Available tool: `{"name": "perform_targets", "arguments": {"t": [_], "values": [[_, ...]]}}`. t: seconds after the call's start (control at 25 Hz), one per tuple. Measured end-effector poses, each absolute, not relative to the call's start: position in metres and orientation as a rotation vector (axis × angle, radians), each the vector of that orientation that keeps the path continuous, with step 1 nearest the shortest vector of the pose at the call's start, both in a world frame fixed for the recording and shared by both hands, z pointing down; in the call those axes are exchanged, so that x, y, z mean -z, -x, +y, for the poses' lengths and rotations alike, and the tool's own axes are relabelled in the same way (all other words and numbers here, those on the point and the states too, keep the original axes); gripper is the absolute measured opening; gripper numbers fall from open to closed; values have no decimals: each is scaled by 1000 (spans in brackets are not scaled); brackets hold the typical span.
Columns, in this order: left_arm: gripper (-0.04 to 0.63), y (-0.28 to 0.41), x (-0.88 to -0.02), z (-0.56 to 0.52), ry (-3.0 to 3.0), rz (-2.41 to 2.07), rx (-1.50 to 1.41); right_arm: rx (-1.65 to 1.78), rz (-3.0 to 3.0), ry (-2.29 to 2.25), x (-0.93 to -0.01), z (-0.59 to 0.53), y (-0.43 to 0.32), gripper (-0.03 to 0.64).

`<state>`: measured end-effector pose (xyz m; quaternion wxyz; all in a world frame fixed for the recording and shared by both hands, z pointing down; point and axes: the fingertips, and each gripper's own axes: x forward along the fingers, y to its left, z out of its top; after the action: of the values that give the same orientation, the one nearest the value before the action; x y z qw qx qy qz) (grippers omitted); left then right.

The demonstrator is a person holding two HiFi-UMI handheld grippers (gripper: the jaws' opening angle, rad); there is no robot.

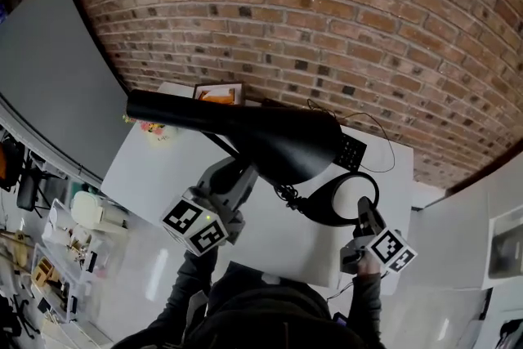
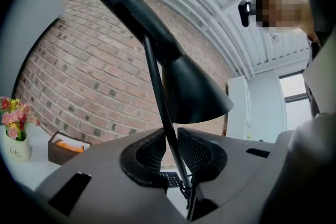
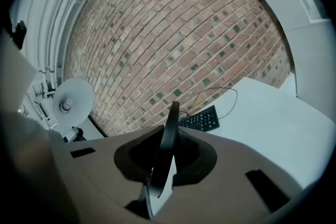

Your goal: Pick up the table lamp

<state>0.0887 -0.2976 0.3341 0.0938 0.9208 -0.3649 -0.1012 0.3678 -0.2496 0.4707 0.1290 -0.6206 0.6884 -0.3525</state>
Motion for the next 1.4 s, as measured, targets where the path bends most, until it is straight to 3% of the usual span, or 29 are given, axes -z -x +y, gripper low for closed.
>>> {"name": "perform_targets", "arguments": {"t": [0.44, 1.4], "values": [[74, -44, -289, -313, -2726, -1127, 491, 844, 2060, 1731, -395, -286, -341, 31], [78, 18, -305, -338, -2708, -1134, 461, 870, 2023, 1752, -404, -307, -284, 23]]}}
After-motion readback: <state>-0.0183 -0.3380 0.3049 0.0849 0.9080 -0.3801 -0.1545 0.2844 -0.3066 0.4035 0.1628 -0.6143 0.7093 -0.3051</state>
